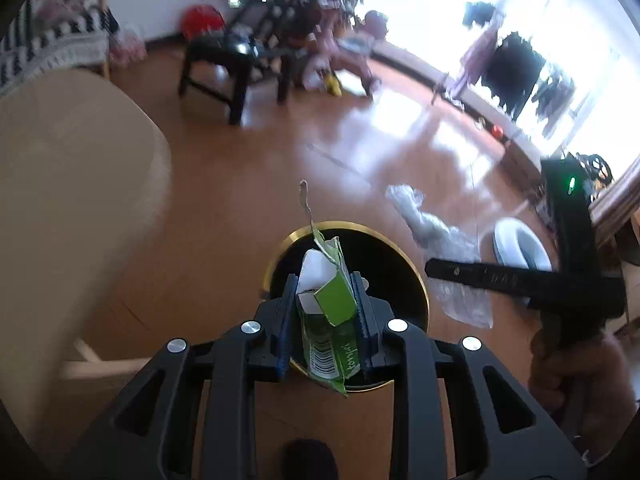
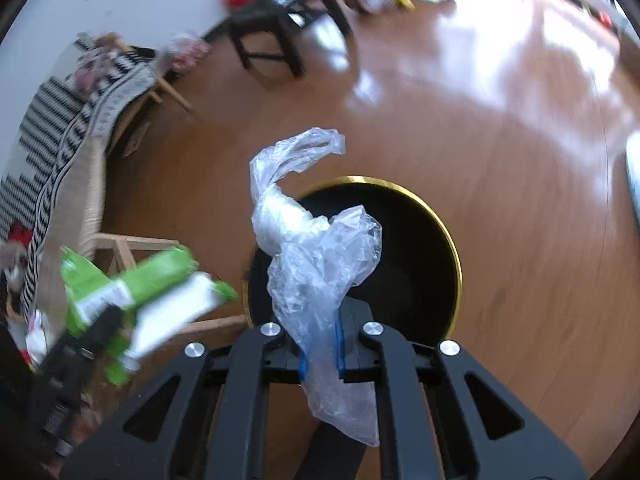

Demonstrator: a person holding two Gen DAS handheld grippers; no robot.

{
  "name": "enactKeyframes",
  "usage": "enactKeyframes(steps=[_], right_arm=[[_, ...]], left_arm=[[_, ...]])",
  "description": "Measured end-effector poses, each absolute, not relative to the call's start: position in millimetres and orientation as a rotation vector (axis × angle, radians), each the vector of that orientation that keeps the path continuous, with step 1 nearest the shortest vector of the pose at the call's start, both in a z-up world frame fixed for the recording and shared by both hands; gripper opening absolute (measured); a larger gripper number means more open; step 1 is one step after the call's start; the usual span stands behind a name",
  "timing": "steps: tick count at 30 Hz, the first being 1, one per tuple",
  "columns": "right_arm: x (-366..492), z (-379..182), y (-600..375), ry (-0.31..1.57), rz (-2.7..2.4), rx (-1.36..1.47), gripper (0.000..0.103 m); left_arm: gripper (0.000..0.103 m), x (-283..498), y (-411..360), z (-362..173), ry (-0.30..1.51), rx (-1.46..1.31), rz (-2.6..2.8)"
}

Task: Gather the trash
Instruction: 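Carry both items to the gold-rimmed black bin and open both tools to drop them, then move both tools back over the trash on the table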

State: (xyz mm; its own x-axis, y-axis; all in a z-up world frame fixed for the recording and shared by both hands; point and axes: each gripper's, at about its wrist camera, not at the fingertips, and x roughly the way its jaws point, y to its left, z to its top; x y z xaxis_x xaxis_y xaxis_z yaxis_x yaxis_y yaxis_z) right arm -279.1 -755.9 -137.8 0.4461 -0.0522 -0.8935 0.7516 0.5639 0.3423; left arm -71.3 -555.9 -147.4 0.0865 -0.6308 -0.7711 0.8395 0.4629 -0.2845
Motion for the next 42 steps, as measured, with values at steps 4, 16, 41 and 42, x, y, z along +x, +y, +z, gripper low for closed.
enactKeyframes(steps=[4,16,41,42], right_arm=[[-285.3,-166.7,-766.7,1.040,-0.589,0.924,0.011],[-269.0,-180.4,-773.1,1.074,-0.624,0.984,0.015],[-194.1,-4.9,-660.9,0.765,-0.564,0.594,0.093],[-182.9,2.4,-644.3,0.760,-0.527,0.570,0.093]], left_arm=[[0.025,-75.2,-584.4,-191.8,1.029,0.328,-1.112],[0.070,-65.4,-595.6,-217.1,1.060,0.369,-1.092],[0.096,-43.9,-427.5,-58.4,0.858,0.182,-1.027],[0.096,-38.7,-412.6,-51.1,0.841,0.178,-1.003]])
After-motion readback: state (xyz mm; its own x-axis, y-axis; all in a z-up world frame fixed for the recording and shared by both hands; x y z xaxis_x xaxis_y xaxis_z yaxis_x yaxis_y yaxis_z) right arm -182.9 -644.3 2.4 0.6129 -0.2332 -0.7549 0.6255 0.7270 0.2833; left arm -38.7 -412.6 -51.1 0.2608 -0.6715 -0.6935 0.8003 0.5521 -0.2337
